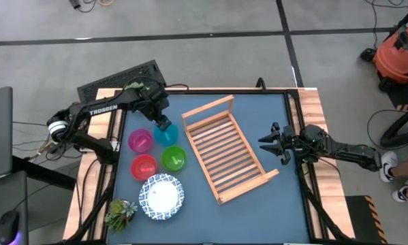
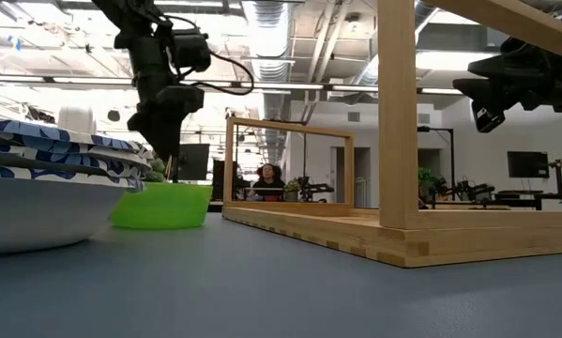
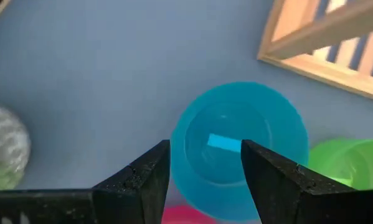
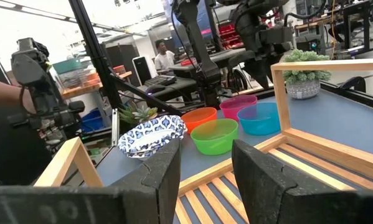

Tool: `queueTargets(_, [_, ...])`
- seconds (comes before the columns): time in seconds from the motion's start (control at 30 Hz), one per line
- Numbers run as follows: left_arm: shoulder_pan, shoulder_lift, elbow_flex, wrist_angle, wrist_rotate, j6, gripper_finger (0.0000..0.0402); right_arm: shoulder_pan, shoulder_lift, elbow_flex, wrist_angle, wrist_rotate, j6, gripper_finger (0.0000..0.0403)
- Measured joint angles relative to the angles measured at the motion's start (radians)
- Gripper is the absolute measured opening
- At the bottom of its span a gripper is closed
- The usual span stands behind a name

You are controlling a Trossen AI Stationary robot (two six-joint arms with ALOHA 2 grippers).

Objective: Place and stack bowls onto a shelf
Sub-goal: Put the blue bowl on the wooden shelf

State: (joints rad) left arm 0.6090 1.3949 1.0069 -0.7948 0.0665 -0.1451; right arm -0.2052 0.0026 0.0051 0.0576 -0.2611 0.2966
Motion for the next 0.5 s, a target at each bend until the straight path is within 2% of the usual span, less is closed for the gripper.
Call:
queueTargets(0.17, [0.000, 0.000, -0.058, 0.007, 0.017, 0.065, 0.0180, 0.000, 0.000, 0.000, 0.000, 0.000, 0.000, 0.0171])
queueTargets(0.4, [-0.007, 0.000, -0.133, 0.066, 0.109, 0.065, 0.0180, 0.000, 0.000, 0.000, 0.001, 0.000, 0.000, 0.0171])
queueTargets(0.5, [-0.012, 0.000, -0.140, 0.086, 0.110, 0.067, 0.0180, 0.000, 0.000, 0.000, 0.001, 0.000, 0.000, 0.0171])
